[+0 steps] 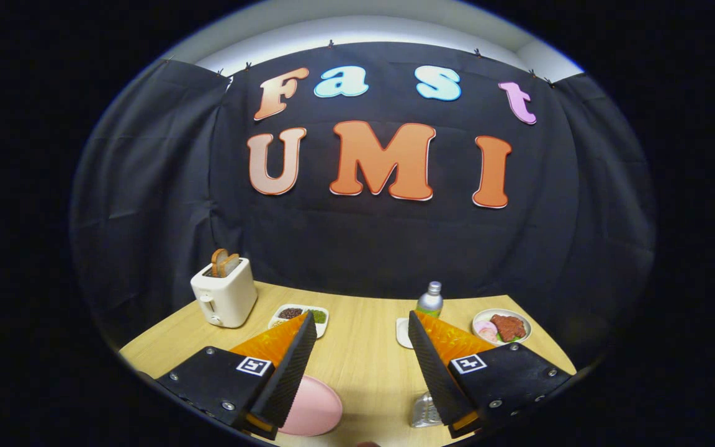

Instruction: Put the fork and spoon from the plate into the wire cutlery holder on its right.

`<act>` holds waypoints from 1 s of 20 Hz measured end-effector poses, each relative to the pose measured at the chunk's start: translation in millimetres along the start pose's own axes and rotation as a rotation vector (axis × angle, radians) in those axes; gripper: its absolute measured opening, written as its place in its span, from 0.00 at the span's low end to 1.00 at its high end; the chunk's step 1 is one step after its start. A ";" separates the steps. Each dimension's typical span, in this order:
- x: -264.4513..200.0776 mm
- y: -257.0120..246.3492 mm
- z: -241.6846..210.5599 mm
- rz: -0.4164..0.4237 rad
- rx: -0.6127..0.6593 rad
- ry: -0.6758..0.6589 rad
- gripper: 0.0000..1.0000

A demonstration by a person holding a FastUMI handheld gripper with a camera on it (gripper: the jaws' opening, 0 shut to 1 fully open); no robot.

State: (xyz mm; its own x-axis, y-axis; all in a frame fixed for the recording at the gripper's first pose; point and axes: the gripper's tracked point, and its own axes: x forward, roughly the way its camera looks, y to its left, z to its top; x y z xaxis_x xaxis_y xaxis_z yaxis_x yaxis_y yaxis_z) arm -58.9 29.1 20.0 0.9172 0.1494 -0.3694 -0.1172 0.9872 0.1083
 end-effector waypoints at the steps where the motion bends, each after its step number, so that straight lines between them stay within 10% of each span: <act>1: 0.1 9.5 -3.0 0.007 0.000 0.005 0.90; 20: 2.5 132.8 -186.3 0.183 -0.093 0.556 0.95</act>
State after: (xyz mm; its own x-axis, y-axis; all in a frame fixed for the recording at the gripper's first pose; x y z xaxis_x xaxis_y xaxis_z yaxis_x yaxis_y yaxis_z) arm -143.1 171.0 -138.5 0.5448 0.2998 -0.7832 -0.3107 0.9396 0.1435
